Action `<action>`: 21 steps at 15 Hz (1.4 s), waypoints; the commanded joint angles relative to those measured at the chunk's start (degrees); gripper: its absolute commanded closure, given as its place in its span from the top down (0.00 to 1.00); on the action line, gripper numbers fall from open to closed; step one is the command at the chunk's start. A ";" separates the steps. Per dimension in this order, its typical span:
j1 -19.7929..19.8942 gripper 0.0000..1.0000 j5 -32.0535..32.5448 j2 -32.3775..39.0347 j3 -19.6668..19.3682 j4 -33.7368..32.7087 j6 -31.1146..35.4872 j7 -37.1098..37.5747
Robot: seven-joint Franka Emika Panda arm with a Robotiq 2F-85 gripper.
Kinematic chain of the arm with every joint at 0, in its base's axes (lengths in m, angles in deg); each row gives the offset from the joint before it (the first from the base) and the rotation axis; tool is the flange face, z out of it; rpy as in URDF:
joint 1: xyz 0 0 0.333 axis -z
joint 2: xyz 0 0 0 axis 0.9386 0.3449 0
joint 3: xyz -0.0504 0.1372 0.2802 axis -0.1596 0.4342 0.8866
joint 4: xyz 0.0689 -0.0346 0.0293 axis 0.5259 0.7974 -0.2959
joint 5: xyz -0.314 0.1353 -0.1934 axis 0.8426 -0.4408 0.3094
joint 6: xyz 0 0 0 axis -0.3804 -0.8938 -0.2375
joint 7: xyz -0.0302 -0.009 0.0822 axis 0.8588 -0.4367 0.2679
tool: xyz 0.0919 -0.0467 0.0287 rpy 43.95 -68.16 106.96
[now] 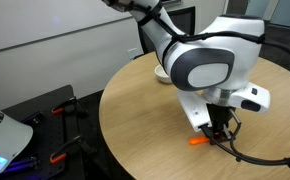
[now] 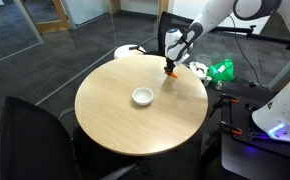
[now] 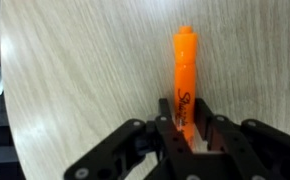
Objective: Pick the marker and put it in the bowl
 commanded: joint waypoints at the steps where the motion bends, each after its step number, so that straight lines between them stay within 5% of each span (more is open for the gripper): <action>1: -0.40 0.00 -1.07 0.45 -0.19 -1.72 -2.13 -1.73; 21: -14.76 0.05 4.78 -25.93 -2.41 19.51 0.77 5.12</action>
